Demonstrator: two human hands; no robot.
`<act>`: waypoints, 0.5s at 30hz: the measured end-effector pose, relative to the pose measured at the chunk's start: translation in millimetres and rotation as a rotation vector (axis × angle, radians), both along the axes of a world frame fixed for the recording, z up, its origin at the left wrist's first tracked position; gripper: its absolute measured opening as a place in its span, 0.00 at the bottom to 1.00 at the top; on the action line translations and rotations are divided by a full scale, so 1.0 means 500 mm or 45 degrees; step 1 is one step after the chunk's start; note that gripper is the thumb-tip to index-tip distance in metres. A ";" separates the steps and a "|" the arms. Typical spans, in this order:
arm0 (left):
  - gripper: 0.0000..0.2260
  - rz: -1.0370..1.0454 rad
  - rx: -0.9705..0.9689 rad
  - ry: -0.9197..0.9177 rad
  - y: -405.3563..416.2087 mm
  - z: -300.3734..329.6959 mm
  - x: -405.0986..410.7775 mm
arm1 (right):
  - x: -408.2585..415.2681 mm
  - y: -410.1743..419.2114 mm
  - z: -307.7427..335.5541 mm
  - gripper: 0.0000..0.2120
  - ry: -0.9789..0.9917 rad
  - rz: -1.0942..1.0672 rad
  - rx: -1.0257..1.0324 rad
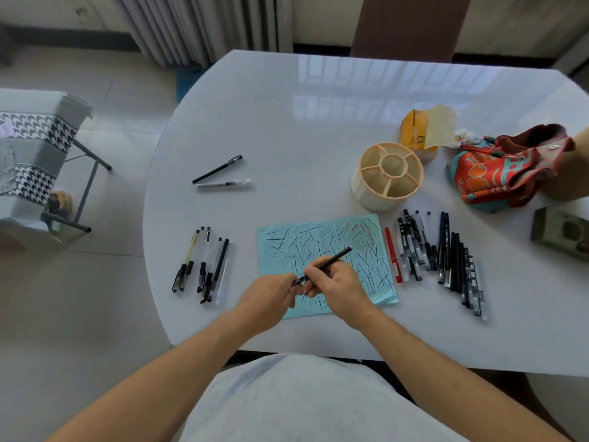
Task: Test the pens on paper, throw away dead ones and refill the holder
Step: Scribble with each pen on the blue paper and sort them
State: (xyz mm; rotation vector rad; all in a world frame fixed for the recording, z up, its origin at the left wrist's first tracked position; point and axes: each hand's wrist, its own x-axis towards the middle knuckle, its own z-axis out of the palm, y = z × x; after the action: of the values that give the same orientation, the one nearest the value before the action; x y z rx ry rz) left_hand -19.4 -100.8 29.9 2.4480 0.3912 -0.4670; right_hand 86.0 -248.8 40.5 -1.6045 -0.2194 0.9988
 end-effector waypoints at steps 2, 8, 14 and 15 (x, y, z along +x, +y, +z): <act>0.10 -0.001 -0.021 0.011 -0.007 -0.005 -0.005 | -0.003 -0.005 0.000 0.07 -0.004 0.039 -0.015; 0.18 -0.002 -0.107 -0.035 -0.003 -0.023 0.003 | 0.082 -0.040 -0.018 0.13 0.025 -0.089 -0.284; 0.19 -0.056 0.130 -0.090 0.056 -0.060 -0.024 | 0.231 -0.133 -0.049 0.06 -0.614 0.265 -1.177; 0.19 -0.067 0.151 -0.066 0.062 -0.064 -0.032 | 0.238 -0.140 -0.054 0.07 -0.658 0.325 -1.254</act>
State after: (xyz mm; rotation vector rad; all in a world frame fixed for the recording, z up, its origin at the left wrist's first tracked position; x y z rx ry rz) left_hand -35.5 -69.7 -2.0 2.5846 0.3426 -0.4118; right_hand 204.9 -318.8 13.4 -2.7938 -0.3102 0.9066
